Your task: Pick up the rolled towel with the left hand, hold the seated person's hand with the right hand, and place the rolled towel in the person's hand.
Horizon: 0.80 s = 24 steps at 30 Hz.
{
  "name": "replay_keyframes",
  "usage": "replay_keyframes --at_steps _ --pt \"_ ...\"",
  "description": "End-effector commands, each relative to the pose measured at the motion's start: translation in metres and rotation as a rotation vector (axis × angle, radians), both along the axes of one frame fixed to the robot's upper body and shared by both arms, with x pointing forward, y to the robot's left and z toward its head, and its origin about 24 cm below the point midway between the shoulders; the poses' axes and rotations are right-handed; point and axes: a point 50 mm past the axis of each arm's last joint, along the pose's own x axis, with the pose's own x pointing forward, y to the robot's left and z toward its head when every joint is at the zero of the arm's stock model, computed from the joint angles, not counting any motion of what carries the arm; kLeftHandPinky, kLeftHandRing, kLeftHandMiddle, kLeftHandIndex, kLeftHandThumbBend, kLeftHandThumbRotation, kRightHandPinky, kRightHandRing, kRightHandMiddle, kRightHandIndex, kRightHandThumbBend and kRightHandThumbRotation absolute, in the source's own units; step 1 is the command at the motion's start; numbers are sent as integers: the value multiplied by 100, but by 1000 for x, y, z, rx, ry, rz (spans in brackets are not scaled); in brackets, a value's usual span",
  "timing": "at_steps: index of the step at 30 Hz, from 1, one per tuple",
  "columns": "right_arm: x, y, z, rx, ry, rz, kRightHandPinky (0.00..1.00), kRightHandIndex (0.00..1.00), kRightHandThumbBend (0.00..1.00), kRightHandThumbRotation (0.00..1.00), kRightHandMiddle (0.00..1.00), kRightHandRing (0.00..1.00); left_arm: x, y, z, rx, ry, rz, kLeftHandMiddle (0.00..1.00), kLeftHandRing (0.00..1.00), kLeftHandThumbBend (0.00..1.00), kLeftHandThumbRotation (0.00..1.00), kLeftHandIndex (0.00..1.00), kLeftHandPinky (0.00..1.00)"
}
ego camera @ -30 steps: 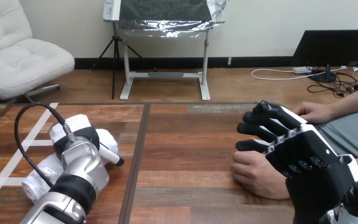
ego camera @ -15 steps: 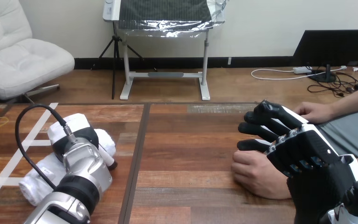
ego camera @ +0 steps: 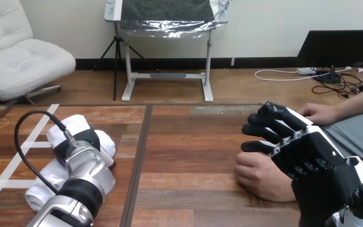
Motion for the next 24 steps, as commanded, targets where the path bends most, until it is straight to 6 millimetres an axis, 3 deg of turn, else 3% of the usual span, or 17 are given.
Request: replay_keyframes --at_steps 1,16,24 --pt "3 0 13 5 -87 -4 68 79 87 100 79 77 16 -4 26 12 -139 -26 40 29 66 0 59 20" --pt "3 -1 13 5 -87 -8 70 79 88 100 79 77 13 -2 24 12 -183 -45 41 33 67 0 54 23" --pt "3 -1 13 -4 -84 -18 70 79 88 100 79 77 12 -3 26 -34 -243 -52 38 30 72 0 52 21"
